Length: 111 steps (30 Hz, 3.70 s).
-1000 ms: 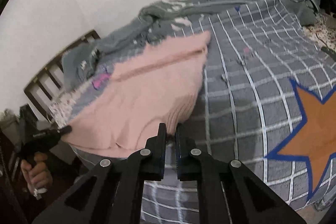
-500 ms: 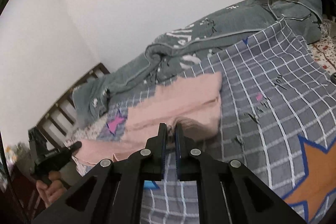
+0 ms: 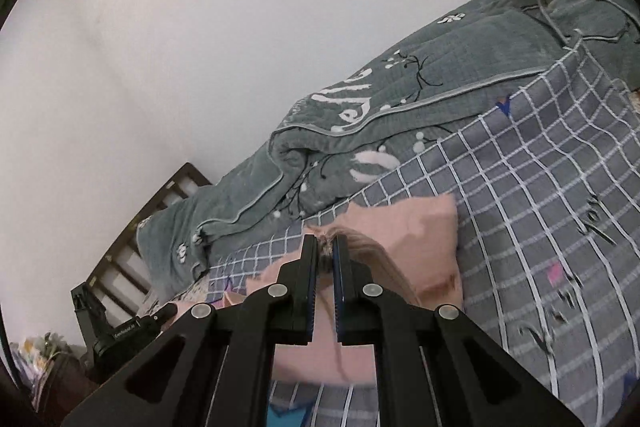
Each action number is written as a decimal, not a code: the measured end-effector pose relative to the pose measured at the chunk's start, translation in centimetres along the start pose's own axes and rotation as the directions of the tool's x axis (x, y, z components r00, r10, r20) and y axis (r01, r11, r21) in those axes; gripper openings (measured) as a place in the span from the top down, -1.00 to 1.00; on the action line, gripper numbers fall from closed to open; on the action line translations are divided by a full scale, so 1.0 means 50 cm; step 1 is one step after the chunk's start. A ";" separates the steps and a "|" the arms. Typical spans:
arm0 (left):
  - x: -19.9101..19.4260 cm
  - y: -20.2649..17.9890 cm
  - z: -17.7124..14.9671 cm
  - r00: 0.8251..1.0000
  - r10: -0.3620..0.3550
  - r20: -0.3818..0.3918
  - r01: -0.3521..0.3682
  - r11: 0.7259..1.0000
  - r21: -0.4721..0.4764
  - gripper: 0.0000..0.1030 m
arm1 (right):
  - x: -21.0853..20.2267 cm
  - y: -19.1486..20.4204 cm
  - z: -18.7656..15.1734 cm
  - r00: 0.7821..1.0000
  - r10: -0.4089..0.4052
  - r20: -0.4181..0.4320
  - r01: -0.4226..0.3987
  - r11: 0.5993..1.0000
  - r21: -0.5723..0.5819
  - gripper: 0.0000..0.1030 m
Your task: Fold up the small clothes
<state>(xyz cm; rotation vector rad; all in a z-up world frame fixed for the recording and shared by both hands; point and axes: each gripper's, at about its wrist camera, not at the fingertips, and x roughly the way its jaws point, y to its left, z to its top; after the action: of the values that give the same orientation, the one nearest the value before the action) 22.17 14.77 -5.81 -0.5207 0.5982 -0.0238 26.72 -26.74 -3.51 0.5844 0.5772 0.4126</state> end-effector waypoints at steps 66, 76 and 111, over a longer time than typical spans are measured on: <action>0.192 0.148 -0.148 0.982 0.028 -0.187 -0.021 0.999 0.043 0.30 | 0.167 -0.164 -0.187 0.908 -0.362 -0.211 0.302 0.914 -0.270 -0.17; 0.193 0.140 -0.158 0.986 0.032 -0.161 -0.019 0.996 0.084 0.30 | 0.185 -0.163 -0.174 0.908 -0.336 -0.251 0.278 0.930 -0.241 -0.12; -0.030 0.141 -0.259 0.981 -0.069 -0.180 0.067 0.998 -0.017 0.72 | -0.041 -0.118 -0.237 0.939 -0.235 -0.252 0.189 0.963 -0.192 0.79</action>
<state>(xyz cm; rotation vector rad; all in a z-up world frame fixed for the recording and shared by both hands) 12.99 15.19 -17.43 -0.5531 0.7578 -0.1333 19.07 -27.63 -14.50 0.3013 0.8535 0.3336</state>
